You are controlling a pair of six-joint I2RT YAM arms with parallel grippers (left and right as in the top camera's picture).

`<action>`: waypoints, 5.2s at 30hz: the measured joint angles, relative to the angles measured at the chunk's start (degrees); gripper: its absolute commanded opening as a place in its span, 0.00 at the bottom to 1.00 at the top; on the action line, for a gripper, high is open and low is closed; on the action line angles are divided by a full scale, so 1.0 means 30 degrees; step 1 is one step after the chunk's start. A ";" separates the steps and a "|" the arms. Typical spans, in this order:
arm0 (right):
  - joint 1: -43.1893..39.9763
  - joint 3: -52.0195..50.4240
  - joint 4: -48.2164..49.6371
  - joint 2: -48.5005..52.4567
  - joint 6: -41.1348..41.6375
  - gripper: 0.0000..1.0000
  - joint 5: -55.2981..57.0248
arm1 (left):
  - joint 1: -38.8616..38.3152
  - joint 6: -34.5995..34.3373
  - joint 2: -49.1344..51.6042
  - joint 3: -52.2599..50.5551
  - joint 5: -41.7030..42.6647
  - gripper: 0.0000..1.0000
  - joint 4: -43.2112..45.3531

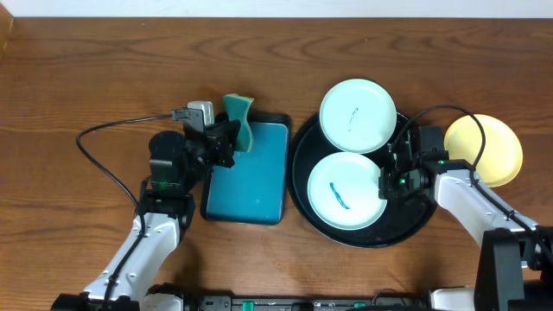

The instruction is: Clean dirty plates on tray and stack at the side

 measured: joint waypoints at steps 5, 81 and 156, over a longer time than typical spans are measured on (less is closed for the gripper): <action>0.0000 0.0000 0.0022 0.0000 0.0000 0.01 0.0000 | 0.0000 0.0000 0.0000 0.0000 0.0204 0.07 0.0000; 0.0000 0.0000 0.0124 0.0022 0.0000 0.01 0.0000 | -0.5042 0.2084 0.3155 0.0947 -0.7774 0.14 -0.8896; 0.0000 0.0000 0.0153 0.0029 0.0000 0.01 -0.0007 | -0.5544 0.3024 0.9901 1.1191 -0.7766 0.25 -2.1325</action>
